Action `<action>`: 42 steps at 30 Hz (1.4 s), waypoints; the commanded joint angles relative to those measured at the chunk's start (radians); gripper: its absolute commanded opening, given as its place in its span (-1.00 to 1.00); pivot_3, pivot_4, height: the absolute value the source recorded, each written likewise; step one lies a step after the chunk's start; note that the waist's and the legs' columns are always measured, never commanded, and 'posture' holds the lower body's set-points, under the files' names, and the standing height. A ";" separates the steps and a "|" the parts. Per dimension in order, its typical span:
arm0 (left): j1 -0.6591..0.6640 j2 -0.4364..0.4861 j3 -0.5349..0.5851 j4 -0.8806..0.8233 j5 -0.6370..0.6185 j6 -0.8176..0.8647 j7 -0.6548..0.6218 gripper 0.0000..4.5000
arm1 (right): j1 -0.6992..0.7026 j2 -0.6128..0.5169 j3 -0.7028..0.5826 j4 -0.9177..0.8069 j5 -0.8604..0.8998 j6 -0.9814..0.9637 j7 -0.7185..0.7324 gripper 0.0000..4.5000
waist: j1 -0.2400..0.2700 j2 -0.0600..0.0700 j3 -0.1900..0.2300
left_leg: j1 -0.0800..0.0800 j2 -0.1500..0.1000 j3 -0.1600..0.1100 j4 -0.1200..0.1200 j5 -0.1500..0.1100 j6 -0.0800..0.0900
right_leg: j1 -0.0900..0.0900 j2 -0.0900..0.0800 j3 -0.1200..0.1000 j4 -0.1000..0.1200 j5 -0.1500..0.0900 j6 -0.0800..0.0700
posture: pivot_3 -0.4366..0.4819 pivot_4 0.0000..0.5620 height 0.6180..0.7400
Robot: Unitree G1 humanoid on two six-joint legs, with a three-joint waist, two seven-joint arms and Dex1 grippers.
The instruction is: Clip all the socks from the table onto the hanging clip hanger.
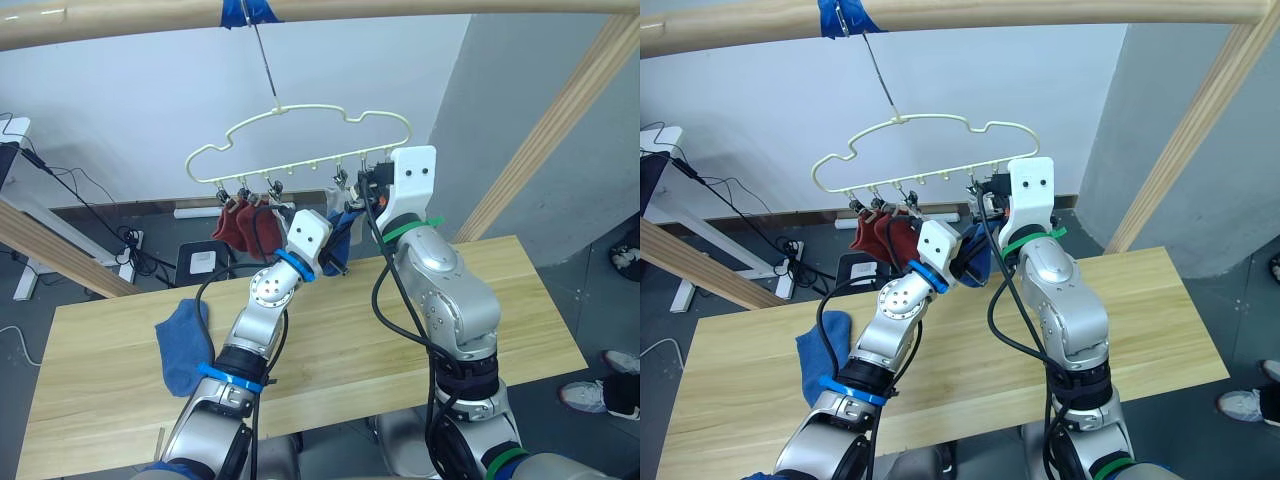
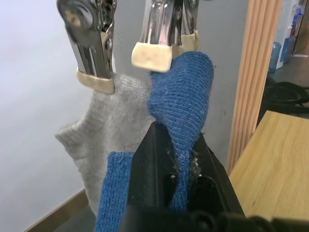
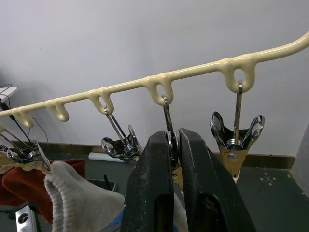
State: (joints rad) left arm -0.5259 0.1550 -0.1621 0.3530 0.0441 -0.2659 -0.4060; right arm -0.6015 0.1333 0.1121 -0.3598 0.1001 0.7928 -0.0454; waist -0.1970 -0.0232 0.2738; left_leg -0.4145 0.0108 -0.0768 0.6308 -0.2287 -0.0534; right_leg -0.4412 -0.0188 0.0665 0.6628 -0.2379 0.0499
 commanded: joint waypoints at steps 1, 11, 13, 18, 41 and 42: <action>-0.027 -0.002 0.008 -0.014 0.008 -0.003 0.016 -0.99 | -0.006 0.016 0.016 -0.059 0.006 -0.004 0.000 -1.00 | 0.000 0.000 0.000 | 0.000 0.000 0.000 0.000 0.000 0.000 | 0.000 0.000 0.000 0.000 0.000 0.000 | -0.66 0.00 1.00; -0.052 -0.013 0.008 -0.006 0.019 0.008 0.045 -0.99 | -0.003 0.020 0.018 -0.059 0.012 0.003 0.002 -1.00 | 0.000 0.000 0.000 | 0.000 0.000 0.000 0.000 0.000 0.000 | 0.000 0.000 0.000 0.000 0.000 0.000 | -0.66 0.00 1.00; -0.052 -0.014 0.007 -0.007 0.017 0.010 0.044 -0.99 | -0.001 0.023 0.015 -0.062 0.011 -0.001 -0.003 -1.00 | 0.000 0.000 0.000 | 0.000 0.000 0.000 0.000 0.000 0.000 | 0.000 0.000 0.000 0.000 0.000 0.000 | -0.66 0.00 1.00; -0.053 -0.018 0.009 -0.008 0.008 0.012 0.046 -1.00 | 0.000 0.022 0.010 -0.069 0.011 -0.008 -0.006 -0.37 | 0.000 0.000 0.000 | 0.000 0.000 0.000 0.000 0.000 0.000 | 0.000 0.000 0.000 0.000 0.000 0.000 | -0.66 0.00 1.00; 0.068 0.103 0.034 -0.342 -0.253 0.291 -0.305 0.99 | 0.172 -0.264 0.073 -0.378 0.027 0.078 0.171 0.47 | -0.004 0.000 0.000 | 0.000 0.000 0.000 0.000 0.000 0.000 | 0.000 0.000 0.000 0.000 -0.002 0.004 | -0.72 -0.02 1.00; 0.088 0.137 0.051 -0.409 -0.327 0.358 -0.353 0.99 | 0.176 -0.270 0.063 -0.373 0.020 0.075 0.161 0.47 | -0.005 0.000 0.000 | 0.000 0.000 0.000 0.001 0.000 0.000 | 0.000 0.000 0.000 0.001 -0.002 0.004 | -0.72 -0.02 1.00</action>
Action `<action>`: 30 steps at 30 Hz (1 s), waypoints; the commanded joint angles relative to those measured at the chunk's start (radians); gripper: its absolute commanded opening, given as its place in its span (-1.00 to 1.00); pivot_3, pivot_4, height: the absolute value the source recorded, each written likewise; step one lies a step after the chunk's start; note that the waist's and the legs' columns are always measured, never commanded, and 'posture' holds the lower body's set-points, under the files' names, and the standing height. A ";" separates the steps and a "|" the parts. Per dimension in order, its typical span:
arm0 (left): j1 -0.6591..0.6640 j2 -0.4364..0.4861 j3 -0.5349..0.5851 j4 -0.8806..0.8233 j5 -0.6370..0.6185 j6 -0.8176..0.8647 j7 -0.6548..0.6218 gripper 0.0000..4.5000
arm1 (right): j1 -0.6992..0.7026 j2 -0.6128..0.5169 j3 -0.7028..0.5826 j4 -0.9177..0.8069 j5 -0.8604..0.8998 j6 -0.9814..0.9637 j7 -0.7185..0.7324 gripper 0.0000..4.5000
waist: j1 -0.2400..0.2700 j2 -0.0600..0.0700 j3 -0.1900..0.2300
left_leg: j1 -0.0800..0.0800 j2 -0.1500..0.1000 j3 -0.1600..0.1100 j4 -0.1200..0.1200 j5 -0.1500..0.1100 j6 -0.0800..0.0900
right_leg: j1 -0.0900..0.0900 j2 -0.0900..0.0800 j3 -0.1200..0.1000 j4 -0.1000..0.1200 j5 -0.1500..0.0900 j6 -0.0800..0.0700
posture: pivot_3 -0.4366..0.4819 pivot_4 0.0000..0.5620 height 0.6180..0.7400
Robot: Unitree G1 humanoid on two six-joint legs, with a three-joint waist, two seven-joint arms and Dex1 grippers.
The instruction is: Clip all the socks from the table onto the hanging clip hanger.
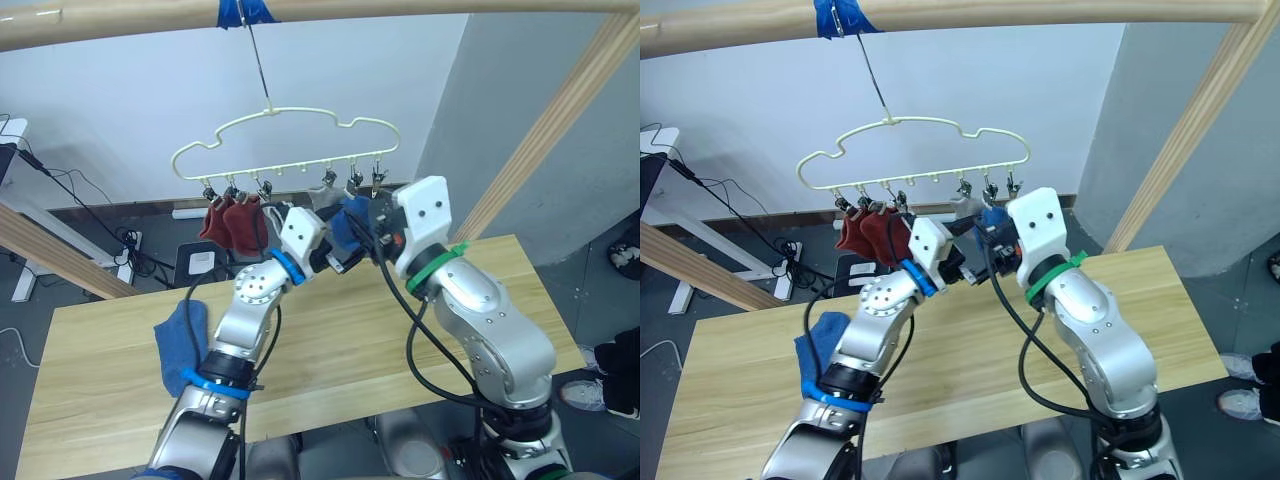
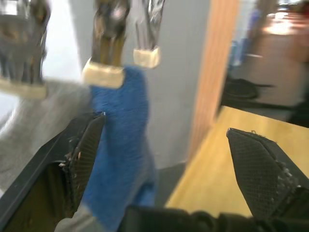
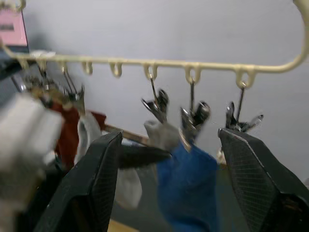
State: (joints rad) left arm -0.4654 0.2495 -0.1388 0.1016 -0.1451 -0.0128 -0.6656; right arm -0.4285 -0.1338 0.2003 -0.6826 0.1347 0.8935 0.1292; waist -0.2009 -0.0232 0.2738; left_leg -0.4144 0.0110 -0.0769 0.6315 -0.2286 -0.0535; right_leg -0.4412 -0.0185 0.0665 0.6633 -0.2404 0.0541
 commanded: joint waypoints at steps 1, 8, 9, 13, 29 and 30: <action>0.041 0.066 0.039 -0.203 -0.189 0.153 -0.127 0.99 | 0.004 -0.007 -0.030 -0.046 -0.022 -0.031 -0.019 0.47 | -0.005 0.000 0.000 | 0.000 0.000 0.000 0.000 0.000 0.000 | 0.000 0.000 0.000 0.000 0.000 0.000 | -0.72 -0.03 1.00; 0.129 0.261 0.142 -0.412 -0.370 0.372 -0.213 1.00 | 0.006 0.002 -0.057 -0.024 -0.040 -0.044 -0.041 0.31 | -0.018 0.000 0.000 | 0.001 0.001 0.000 0.000 0.000 0.000 | 0.001 0.001 0.000 0.000 0.000 0.000 | -0.68 -0.04 1.00; 0.140 0.286 0.154 -0.432 -0.382 0.392 -0.218 1.00 | 0.005 0.003 -0.057 -0.020 -0.043 -0.047 -0.041 0.23 | -0.019 0.000 0.000 | 0.001 0.001 0.000 0.000 0.000 0.000 | 0.000 0.001 0.001 0.000 0.000 0.000 | -0.67 -0.05 1.00; 0.147 0.324 0.171 -0.463 -0.398 0.422 -0.211 1.00 | 0.000 0.005 -0.053 -0.007 -0.045 -0.054 -0.037 -0.38 | -0.017 0.000 0.000 | 0.001 0.001 0.000 0.000 0.000 0.000 | 0.000 0.000 0.001 0.000 0.000 0.000 | -0.65 -0.04 1.00; 0.080 0.401 0.213 -0.500 -0.462 0.516 -0.219 1.00 | -0.119 0.069 -0.033 0.253 -0.096 -0.154 -0.061 -0.38 | -0.009 0.000 0.000 | 0.001 0.001 0.001 0.000 0.000 0.000 | 0.000 0.001 0.001 0.001 0.000 0.000 | -0.58 -0.06 1.00; 0.079 0.402 0.211 -0.501 -0.460 0.515 -0.219 1.00 | -0.126 0.074 -0.034 0.266 -0.097 -0.159 -0.061 -0.38 | -0.008 0.000 0.000 | 0.001 0.001 0.001 0.000 0.000 0.000 | 0.000 0.000 0.001 0.001 0.000 0.000 | -0.58 -0.06 1.00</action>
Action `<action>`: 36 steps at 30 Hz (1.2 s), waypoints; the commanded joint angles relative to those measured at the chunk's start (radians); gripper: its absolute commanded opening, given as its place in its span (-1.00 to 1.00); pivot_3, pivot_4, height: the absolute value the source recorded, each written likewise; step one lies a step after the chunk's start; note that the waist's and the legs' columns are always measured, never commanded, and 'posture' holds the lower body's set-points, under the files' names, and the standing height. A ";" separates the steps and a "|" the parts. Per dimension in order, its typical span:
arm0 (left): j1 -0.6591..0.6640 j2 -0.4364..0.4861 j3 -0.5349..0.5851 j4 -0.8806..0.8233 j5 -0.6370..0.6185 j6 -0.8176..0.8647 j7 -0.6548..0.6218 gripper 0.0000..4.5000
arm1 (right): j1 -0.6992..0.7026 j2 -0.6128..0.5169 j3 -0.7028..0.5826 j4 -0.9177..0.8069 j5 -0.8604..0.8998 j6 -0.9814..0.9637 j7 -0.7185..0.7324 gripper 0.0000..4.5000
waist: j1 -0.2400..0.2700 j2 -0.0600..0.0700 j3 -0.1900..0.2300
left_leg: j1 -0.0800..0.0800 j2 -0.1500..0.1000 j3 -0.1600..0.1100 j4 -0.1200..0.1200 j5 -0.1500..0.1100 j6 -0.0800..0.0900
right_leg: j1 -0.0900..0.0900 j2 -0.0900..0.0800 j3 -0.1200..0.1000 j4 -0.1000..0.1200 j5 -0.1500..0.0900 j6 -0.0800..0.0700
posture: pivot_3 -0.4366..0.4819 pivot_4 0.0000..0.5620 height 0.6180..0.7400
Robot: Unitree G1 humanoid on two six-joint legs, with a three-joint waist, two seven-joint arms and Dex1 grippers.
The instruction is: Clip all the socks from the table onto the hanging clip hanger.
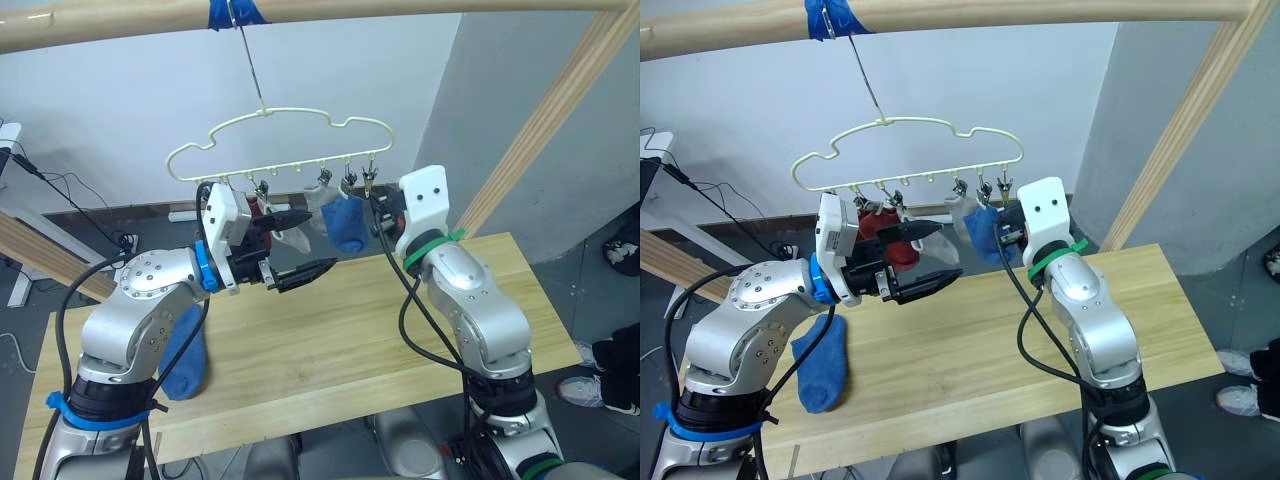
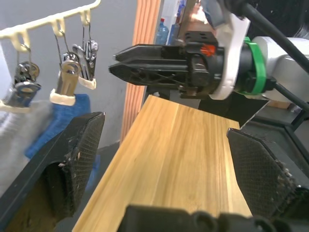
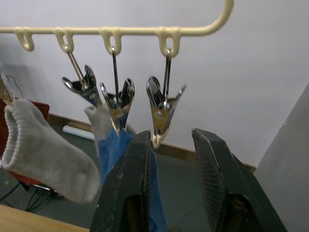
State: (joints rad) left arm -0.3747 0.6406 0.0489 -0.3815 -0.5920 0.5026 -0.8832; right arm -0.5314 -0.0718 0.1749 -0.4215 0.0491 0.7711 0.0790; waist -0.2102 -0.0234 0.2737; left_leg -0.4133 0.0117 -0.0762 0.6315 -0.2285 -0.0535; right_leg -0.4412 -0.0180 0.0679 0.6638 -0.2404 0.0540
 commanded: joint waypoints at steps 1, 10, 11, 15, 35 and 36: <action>-0.012 0.010 0.022 -0.019 -0.013 0.000 -0.001 1.00 | -0.030 0.017 -0.009 0.017 -0.010 -0.039 -0.009 -0.38 | 0.003 0.000 0.000 | 0.000 0.000 0.000 0.000 0.000 0.000 | 0.000 0.000 0.000 0.000 0.000 0.000 | -0.57 -0.06 1.00; -0.010 0.014 0.013 -0.016 0.008 -0.014 -0.003 1.00 | -0.062 0.046 -0.031 0.081 -0.011 -0.057 -0.022 -0.38 | 0.014 0.000 0.000 | 0.000 0.000 0.000 0.000 0.000 0.000 | 0.000 0.000 0.000 0.000 0.003 -0.005 | -0.56 -0.07 1.00; -0.009 0.013 0.011 -0.015 0.010 -0.016 -0.003 1.00 | -0.063 0.047 -0.031 0.084 -0.011 -0.061 -0.022 -0.38 | 0.015 0.000 0.000 | 0.000 0.000 0.000 0.000 0.000 0.000 | 0.000 0.000 0.000 0.000 0.003 -0.005 | -0.56 -0.07 1.00; -0.007 0.009 0.006 -0.015 0.018 -0.019 0.000 1.00 | -0.064 0.052 -0.031 0.093 -0.014 -0.070 -0.026 -0.38 | 0.015 0.000 0.000 | 0.000 0.000 0.000 0.000 0.000 0.000 | 0.000 0.000 0.000 0.000 0.003 -0.005 | -0.56 -0.07 1.00; -0.004 0.004 -0.011 -0.006 0.041 -0.031 -0.012 1.00 | -0.091 0.089 -0.037 0.139 -0.049 -0.115 -0.053 -0.05 | 0.014 0.000 0.000 | 0.000 0.000 0.000 0.000 0.000 0.000 | 0.000 0.000 0.000 0.001 0.003 -0.005 | -0.55 -0.06 1.00; -0.003 0.003 -0.011 -0.006 0.042 -0.031 -0.013 1.00 | -0.092 0.091 -0.038 0.140 -0.049 -0.117 -0.054 -0.05 | 0.015 0.000 0.000 | 0.000 0.000 0.000 0.000 0.000 0.000 | 0.000 0.000 0.000 0.001 0.003 -0.005 | -0.55 -0.06 1.00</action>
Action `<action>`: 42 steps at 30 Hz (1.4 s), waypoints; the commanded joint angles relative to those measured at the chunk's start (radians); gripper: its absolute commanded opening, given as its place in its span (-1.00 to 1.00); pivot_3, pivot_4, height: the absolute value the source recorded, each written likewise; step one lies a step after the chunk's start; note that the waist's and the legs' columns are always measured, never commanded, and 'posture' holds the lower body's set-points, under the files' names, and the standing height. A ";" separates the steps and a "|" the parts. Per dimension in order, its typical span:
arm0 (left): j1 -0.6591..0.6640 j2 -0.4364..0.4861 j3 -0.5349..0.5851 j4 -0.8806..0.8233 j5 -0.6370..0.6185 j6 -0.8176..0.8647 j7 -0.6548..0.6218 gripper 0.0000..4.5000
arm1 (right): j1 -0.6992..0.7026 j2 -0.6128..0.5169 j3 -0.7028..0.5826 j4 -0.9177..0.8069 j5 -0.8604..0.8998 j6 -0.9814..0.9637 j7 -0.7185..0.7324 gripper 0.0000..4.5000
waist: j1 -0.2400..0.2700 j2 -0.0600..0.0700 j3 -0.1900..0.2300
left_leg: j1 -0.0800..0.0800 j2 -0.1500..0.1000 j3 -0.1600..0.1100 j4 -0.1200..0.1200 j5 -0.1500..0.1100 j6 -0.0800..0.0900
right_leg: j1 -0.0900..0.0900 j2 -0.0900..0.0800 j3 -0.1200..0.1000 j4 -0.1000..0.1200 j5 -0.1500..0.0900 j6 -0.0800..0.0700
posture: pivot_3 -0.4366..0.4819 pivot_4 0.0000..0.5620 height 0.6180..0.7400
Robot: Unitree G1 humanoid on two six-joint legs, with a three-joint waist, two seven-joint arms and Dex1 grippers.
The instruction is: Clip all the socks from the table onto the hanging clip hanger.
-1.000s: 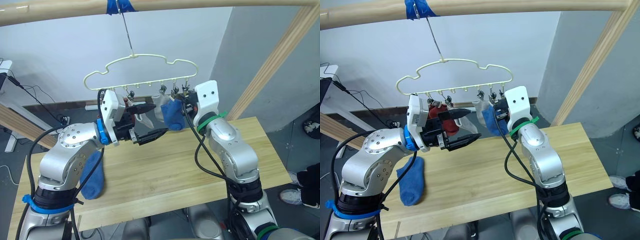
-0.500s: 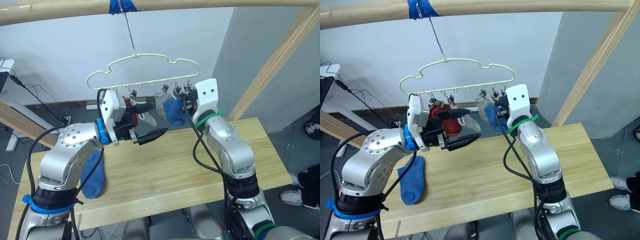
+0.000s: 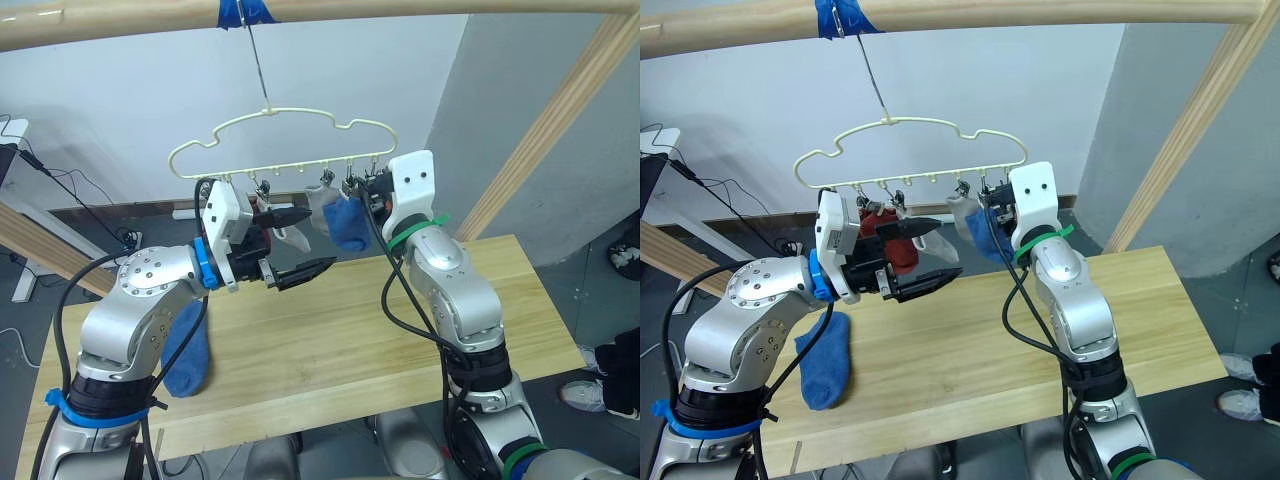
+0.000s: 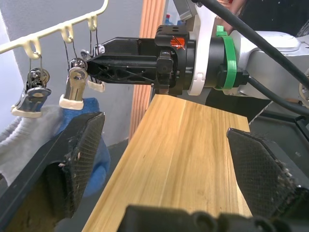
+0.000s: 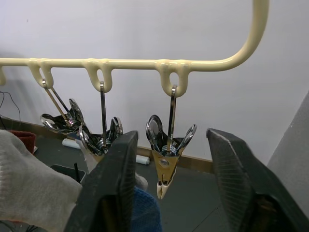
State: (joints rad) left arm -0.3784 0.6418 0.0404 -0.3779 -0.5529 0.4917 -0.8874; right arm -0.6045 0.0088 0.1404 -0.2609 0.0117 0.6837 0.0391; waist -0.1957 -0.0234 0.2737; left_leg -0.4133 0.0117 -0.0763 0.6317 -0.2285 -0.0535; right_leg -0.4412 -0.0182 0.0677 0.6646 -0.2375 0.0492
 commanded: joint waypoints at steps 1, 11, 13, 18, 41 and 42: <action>0.003 0.002 -0.003 -0.010 0.005 -0.022 -0.010 1.00 | -0.019 0.013 -0.005 -0.020 -0.013 -0.032 -0.017 -0.05 | 0.000 0.000 0.000 | 0.000 0.000 0.000 0.000 0.000 0.000 | 0.000 0.000 0.000 0.000 0.000 0.000 | -0.56 -0.06 1.00; 0.014 0.001 -0.008 -0.007 0.016 -0.035 -0.021 1.00 | -0.022 0.064 -0.043 -0.019 -0.016 -0.032 -0.071 -0.05 | 0.000 0.000 0.000 | 0.000 0.000 0.000 0.000 0.000 0.000 | 0.000 0.000 0.000 0.000 0.000 0.000 | -0.56 -0.06 1.00; 0.015 0.000 -0.008 -0.005 0.019 -0.038 -0.023 1.00 | -0.019 0.079 -0.053 -0.021 -0.014 -0.022 -0.076 -0.05 | 0.000 0.000 0.000 | 0.000 0.000 0.000 0.000 0.000 0.000 | 0.000 0.000 0.000 0.000 0.000 0.000 | -0.56 -0.06 1.00; 0.016 -0.001 -0.010 0.000 0.025 -0.044 -0.029 1.00 | -0.020 0.102 -0.068 -0.030 -0.007 -0.006 -0.081 -0.05 | 0.000 0.000 0.000 | 0.000 0.000 0.000 0.000 0.000 0.000 | 0.000 0.000 0.000 0.000 0.000 0.000 | -0.56 -0.06 1.00; 0.018 -0.003 -0.019 0.022 0.041 -0.069 -0.049 1.00 | -0.045 0.171 -0.103 -0.067 0.077 0.060 -0.103 -0.05 | 0.000 0.000 0.000 | 0.000 0.000 0.000 0.000 0.000 0.000 | 0.000 0.000 0.000 0.001 0.000 0.000 | -0.57 -0.08 1.00; 0.017 -0.004 -0.019 0.023 0.042 -0.069 -0.049 1.00 | -0.046 0.172 -0.104 -0.066 0.081 0.059 -0.105 -0.05 | 0.000 0.000 0.000 | 0.000 0.000 0.000 0.000 0.000 0.000 | 0.000 0.000 0.000 0.001 0.000 0.000 | -0.57 -0.09 1.00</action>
State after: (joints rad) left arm -0.3636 0.6403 0.0235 -0.3435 -0.5085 0.4458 -0.9304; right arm -0.6114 0.1348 0.0401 -0.2849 0.0715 0.7541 -0.0513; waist -0.1960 -0.0233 0.2736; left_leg -0.4134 0.0117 -0.0765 0.6322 -0.2285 -0.0535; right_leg -0.4412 -0.0184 0.0674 0.6652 -0.2374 0.0490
